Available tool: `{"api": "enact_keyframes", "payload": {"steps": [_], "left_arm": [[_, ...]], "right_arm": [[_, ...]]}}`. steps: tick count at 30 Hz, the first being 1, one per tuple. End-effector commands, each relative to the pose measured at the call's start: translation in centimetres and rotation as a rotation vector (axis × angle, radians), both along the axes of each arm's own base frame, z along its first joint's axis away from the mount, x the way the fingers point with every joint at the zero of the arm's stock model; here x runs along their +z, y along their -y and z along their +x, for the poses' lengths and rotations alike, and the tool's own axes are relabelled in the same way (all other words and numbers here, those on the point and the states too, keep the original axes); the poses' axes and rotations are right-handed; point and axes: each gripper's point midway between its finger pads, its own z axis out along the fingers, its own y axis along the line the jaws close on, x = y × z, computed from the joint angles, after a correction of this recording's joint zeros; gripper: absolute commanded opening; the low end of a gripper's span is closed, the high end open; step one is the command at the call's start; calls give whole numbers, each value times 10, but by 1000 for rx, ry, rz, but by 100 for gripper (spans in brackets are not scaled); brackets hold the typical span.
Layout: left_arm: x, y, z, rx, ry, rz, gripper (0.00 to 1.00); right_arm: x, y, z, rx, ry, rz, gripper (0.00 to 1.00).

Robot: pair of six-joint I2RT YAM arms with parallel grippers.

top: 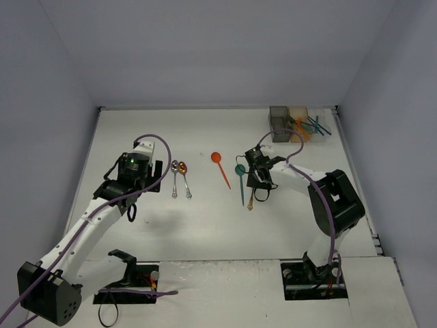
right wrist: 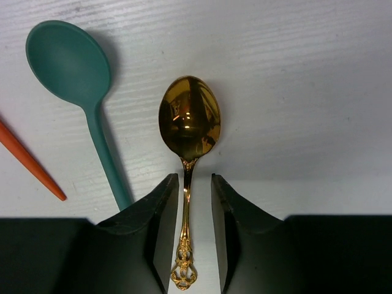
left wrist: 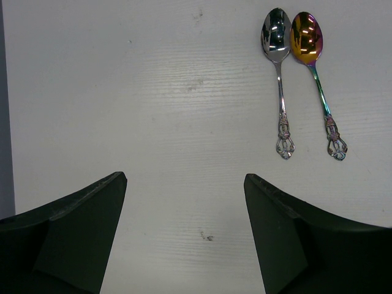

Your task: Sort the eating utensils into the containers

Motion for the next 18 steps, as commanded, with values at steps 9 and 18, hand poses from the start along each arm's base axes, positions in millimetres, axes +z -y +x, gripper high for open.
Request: {"api": "enact_keyframes", "payload": {"steps": [9, 18], "left_arm": [[29, 6, 15, -8, 94, -24, 75], [27, 4, 14, -6, 89, -15, 75]], "right_arm": [[4, -5, -6, -32, 32, 13, 7], [40, 0, 24, 40, 125, -24, 0]]}}
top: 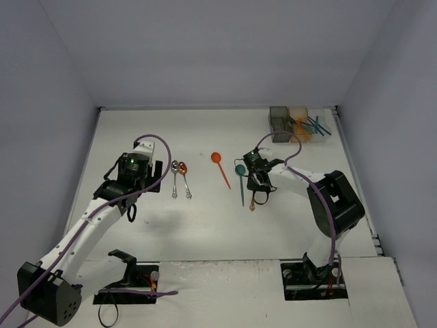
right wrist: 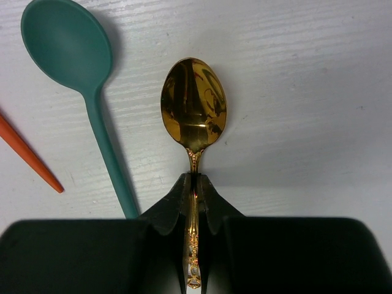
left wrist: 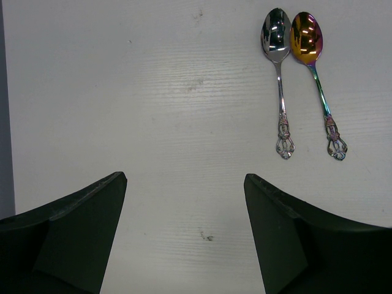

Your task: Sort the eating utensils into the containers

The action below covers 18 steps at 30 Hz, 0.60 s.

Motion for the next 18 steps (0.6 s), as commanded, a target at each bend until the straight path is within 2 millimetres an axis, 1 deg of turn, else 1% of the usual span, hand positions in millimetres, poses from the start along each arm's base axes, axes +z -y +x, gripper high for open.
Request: {"api": "enact_keyframes", "payload": {"steps": [1, 3, 4, 10, 11, 13, 14, 16, 18], "left_arm": [[28, 4, 14, -6, 91, -16, 75], [28, 4, 14, -6, 91, -15, 75], [28, 4, 14, -6, 93, -15, 75], [26, 5, 14, -10, 86, -13, 75], [26, 5, 14, -11, 86, -13, 75], [25, 5, 14, -10, 84, -11, 75], [24, 4, 14, -9, 81, -8, 75], [24, 4, 14, -9, 80, -4, 75], [22, 3, 14, -9, 75, 0, 75]], "right_arm": [[55, 7, 42, 49, 155, -31, 0], [89, 18, 69, 110, 228, -70, 0], [98, 32, 80, 95, 246, -82, 0], [161, 88, 152, 127, 374, -162, 0], [159, 92, 161, 141, 370, -169, 0], [177, 103, 184, 167, 412, -177, 0], [181, 110, 197, 164, 424, -179, 0], [172, 112, 216, 212, 415, -151, 0], [171, 115, 232, 232, 427, -129, 0]]}}
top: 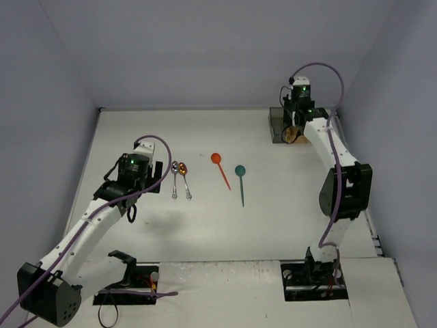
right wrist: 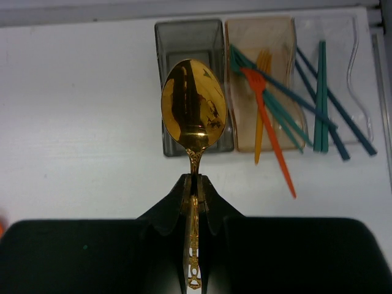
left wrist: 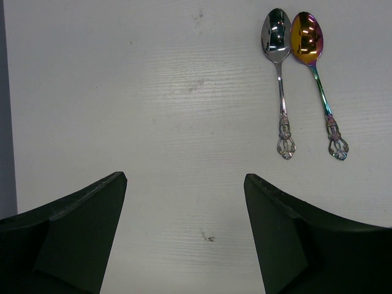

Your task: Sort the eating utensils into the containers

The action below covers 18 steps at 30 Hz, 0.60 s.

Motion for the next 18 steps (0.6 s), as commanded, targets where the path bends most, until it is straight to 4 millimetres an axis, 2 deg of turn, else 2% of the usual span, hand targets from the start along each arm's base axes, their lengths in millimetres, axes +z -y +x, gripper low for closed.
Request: {"api": "enact_keyframes", "payload": {"steps": [1, 5, 11, 14, 16, 18], "left_arm": [[22, 3, 13, -4, 76, -7, 75], [19, 3, 12, -9, 68, -5, 75], [17, 2, 11, -2, 62, 7, 75], [17, 2, 12, -2, 62, 7, 75], [17, 2, 12, -2, 62, 8, 75], [17, 2, 11, -3, 60, 8, 75]], "right_arm": [[-10, -1, 38, 150, -3, -16, 0], [-35, 5, 60, 169, -31, -27, 0], [-58, 9, 75, 170, -56, -27, 3], [-61, 11, 77, 158, -59, -32, 9], [-62, 13, 77, 149, -61, -39, 18], [-59, 18, 77, 125, -58, -55, 23]]}}
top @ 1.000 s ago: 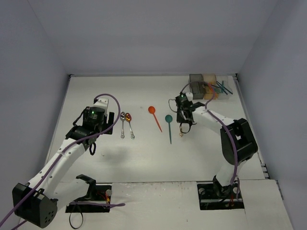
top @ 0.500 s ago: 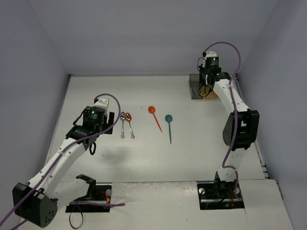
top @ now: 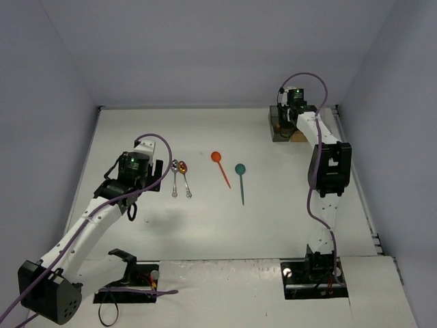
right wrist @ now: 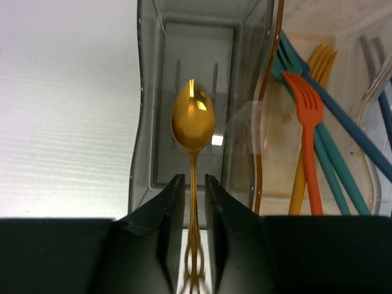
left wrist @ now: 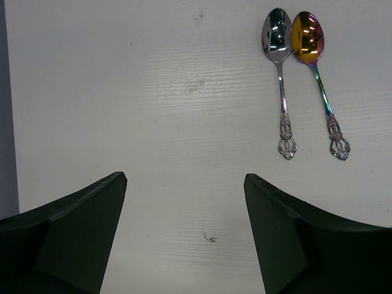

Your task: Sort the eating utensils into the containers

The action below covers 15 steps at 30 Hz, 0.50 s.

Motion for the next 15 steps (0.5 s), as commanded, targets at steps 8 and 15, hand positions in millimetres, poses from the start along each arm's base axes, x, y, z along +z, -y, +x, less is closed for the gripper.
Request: {"api": "enact_keyframes", "payload": {"steps": [8, 15], "left_arm": [[18, 3, 11, -1, 63, -6, 75], [20, 5, 12, -3, 66, -18, 75]], "right_arm": [[97, 1, 6, -35, 200, -19, 38], [130, -35, -53, -92, 228, 34, 46]]}}
